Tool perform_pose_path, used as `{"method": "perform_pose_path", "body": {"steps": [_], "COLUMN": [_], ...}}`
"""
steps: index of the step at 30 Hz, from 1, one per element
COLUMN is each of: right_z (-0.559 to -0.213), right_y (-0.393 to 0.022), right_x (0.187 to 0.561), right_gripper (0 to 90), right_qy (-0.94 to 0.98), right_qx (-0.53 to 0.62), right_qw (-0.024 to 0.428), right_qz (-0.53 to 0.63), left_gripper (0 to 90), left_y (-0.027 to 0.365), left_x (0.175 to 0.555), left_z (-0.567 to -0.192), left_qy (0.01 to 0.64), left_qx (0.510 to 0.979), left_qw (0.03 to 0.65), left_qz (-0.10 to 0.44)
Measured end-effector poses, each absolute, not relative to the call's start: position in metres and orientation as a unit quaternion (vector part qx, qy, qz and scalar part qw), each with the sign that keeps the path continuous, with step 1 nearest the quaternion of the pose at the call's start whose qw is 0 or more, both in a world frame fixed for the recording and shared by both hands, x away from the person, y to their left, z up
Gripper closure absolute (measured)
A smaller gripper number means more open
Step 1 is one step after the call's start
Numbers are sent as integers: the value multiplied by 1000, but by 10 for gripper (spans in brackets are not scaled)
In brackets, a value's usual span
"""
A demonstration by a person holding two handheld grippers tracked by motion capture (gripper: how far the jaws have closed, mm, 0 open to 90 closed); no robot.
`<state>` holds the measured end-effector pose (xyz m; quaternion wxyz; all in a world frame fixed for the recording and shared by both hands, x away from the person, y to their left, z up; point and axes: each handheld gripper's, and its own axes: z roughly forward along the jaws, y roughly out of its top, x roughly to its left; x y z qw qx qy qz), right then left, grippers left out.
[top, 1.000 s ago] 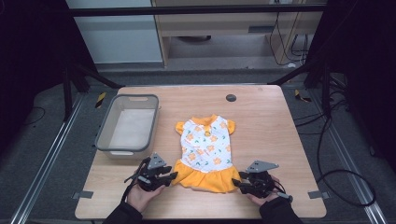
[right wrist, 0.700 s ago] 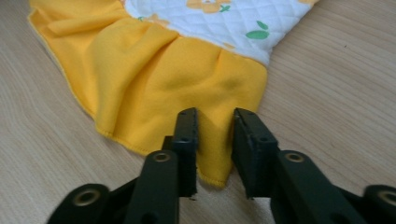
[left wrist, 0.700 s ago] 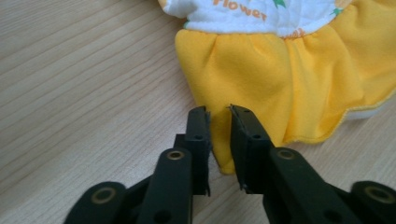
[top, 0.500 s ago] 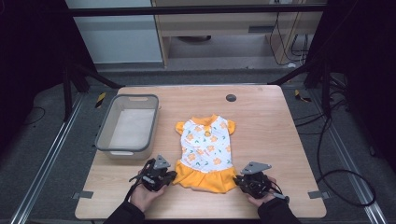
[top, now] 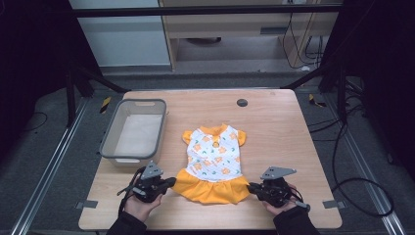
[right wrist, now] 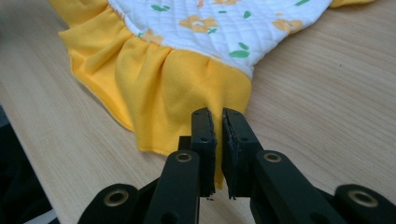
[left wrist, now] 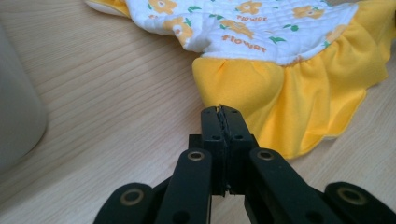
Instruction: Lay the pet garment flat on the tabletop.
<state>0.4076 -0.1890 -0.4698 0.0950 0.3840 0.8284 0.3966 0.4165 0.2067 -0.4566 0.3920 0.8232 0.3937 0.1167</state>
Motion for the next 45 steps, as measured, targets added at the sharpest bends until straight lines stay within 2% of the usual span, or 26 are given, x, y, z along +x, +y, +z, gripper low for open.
{"method": "perform_pose_path", "body": {"steps": [7, 10, 13, 16, 18, 21, 26, 30, 35, 42, 45], "right_z": [-477, -484, -482, -476, -471, -466, -463, -465, -474, -490, -499], "right_y": [-190, -186, -187, -191, -193, -192, -188, -181, -171, -144, -136], "right_x": [409, 410, 410, 408, 407, 408, 418, 437, 459, 481, 485], "right_gripper": [818, 773, 716, 694, 708, 750, 820, 855, 886, 881, 880], "right_qy": [836, 846, 841, 827, 817, 806, 792, 783, 771, 790, 806], "right_qx": [384, 382, 384, 385, 384, 377, 374, 380, 394, 385, 385], "right_qw": [103, 98, 111, 122, 131, 150, 163, 172, 158, 161, 159], "right_qz": [379, 358, 366, 392, 410, 431, 455, 461, 475, 450, 420], "left_gripper": [890, 871, 708, 651, 655, 718, 797, 801, 800, 800, 797], "left_y": [197, 194, 199, 207, 209, 207, 188, 164, 140, 141, 142], "left_x": [409, 410, 410, 406, 405, 408, 421, 437, 455, 464, 461], "left_z": [-472, -478, -477, -468, -461, -449, -443, -446, -464, -488, -491], "left_qy": [394, 394, 402, 410, 406, 397, 371, 357, 343, 354, 356], "left_qx": [851, 852, 840, 819, 811, 798, 808, 818, 836, 854, 853], "left_qw": [324, 317, 331, 371, 388, 416, 417, 416, 393, 347, 348], "left_qz": [126, 134, 150, 153, 165, 180, 188, 175, 171, 157, 158]}}
